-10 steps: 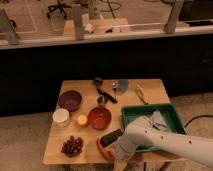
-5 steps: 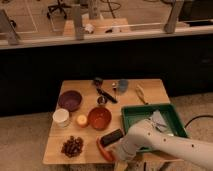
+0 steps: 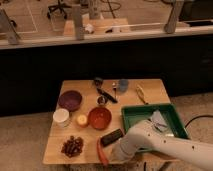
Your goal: Place pepper in paper cup
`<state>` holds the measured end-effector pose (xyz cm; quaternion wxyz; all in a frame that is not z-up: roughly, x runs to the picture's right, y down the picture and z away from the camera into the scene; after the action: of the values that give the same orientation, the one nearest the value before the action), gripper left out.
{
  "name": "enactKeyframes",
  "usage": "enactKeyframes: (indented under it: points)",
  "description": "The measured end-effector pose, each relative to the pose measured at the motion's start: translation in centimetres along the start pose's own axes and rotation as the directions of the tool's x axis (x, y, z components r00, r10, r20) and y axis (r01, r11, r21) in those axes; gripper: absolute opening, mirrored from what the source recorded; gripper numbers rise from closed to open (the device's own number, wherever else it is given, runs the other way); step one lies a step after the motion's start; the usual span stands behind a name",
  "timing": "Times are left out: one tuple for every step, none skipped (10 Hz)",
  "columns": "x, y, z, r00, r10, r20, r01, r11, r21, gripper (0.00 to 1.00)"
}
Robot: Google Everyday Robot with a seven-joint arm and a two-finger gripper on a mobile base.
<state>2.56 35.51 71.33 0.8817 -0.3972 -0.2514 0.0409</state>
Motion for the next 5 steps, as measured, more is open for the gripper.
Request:
enactKeyframes:
  points:
    - [-0.11,-0.05,-0.02,1.000,0.002,-0.005,-0.002,1.000,0.004,0.08]
    - [-0.19,-0.09,0.00,1.000,0.004,-0.009,-0.004,1.000,0.005,0.08]
    - [-0.22,-0.12,0.02,1.000,0.005,-0.014,-0.004,1.000,0.006,0.08]
    - [-0.25,-0.17,0.00,1.000,0.006,-0.020,-0.006,1.000,0.009,0.08]
    - [-0.17,-0.26,-0.12,1.000,0.009,-0.028,-0.009,1.000,0.015,0.08]
